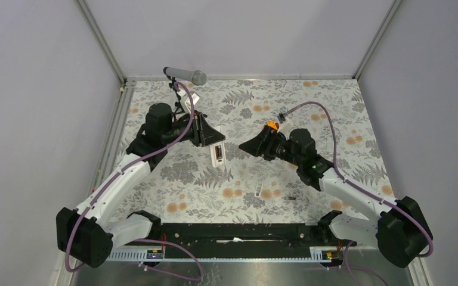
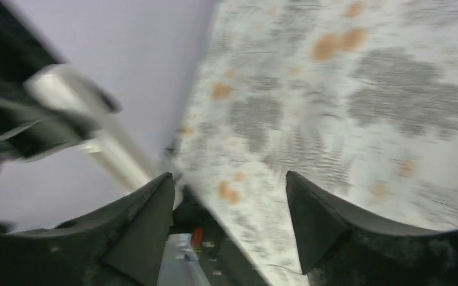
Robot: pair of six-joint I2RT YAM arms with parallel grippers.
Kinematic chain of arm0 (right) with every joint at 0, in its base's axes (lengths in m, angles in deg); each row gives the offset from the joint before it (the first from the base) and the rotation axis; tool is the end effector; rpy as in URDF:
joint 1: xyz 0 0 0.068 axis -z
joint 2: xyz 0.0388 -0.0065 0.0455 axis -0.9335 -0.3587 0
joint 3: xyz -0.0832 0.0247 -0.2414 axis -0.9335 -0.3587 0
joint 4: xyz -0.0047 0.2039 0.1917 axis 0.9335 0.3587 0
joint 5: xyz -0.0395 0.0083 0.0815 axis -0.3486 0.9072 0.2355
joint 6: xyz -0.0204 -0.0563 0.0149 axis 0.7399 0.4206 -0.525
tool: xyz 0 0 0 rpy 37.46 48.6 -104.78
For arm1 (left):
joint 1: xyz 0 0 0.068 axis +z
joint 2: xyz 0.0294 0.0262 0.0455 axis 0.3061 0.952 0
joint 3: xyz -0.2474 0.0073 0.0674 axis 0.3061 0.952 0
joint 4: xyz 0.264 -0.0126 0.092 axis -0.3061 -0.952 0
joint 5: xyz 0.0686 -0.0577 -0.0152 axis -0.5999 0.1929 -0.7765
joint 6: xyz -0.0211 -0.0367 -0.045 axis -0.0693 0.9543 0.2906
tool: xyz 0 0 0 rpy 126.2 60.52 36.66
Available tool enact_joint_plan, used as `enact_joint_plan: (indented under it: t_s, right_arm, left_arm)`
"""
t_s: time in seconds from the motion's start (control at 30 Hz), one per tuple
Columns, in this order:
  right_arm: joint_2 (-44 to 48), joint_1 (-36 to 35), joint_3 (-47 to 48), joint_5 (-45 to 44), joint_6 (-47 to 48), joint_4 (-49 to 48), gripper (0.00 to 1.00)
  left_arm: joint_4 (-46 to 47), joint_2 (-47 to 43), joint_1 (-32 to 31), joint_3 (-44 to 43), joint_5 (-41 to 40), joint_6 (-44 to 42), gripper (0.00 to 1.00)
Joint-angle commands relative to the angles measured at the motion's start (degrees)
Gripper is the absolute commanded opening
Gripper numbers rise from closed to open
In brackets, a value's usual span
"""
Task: Load the batteries into the remote control
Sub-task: Load the battery into the remote control, then pick up the battery from the center of the board.
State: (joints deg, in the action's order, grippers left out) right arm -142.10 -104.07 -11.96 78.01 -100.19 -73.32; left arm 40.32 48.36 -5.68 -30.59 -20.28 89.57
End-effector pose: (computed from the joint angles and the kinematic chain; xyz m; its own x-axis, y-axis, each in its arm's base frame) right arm 0.2257 0.1785 0.2392 -0.7084 0.4324 -0.5578 -0.4297 0.3628 0.8269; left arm 0.2511 -0.1434 0.3148 -0.6610 -0.1074 -0.7427 0.6455 0.4232 -0.6358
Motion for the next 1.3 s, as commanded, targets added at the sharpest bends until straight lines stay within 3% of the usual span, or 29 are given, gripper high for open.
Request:
enact_joint_plan:
  t_s: [0.0,0.1,0.3,0.5,0.6,0.7,0.87,1.03,1.27]
  right_arm:
    - [-1.7,0.3,7.6,-13.6,19.7,36.2,0.67]
    - [-2.4,-0.3,8.6,-17.6,20.0,45.0,0.58]
    - [-1.9,-4.5,6.7,-28.4,15.3,52.6,0.60]
    - [-6.2,-7.0,5.5,-27.0,13.7,53.7,0.59]
    - [-8.1,-8.7,5.2,-23.7,14.5,52.0,0.53]
    - [-8.5,-9.7,6.2,-27.3,15.8,54.9,0.49]
    - [-4.0,-9.1,8.2,-38.3,16.2,64.7,0.66]
    - [-3.8,-4.3,6.8,-33.2,8.2,72.0,0.71]
    - [-0.6,1.6,7.6,-28.2,-2.9,76.0,0.61]
  left_arm:
    - [5.2,-3.7,0.3,1.3,-0.8,-3.6,0.00]
    - [10.3,-6.1,0.3,4.0,-3.0,-2.6,0.00]
    - [18.0,-7.6,0.3,8.3,-3.5,-0.1,0.00]
    - [16.6,-6.4,0.3,7.3,-3.1,-0.1,0.00]
    - [16.8,-6.4,0.3,7.5,-3.5,0.2,0.00]
    - [16.8,-6.2,0.3,7.5,-3.4,0.8,0.00]
    - [16.2,-6.3,0.3,7.5,-3.6,1.1,0.00]
    - [16.2,-6.5,0.3,7.6,-3.8,1.1,0.00]
    - [17.4,-7.2,0.3,8.3,-3.7,2.2,0.00]
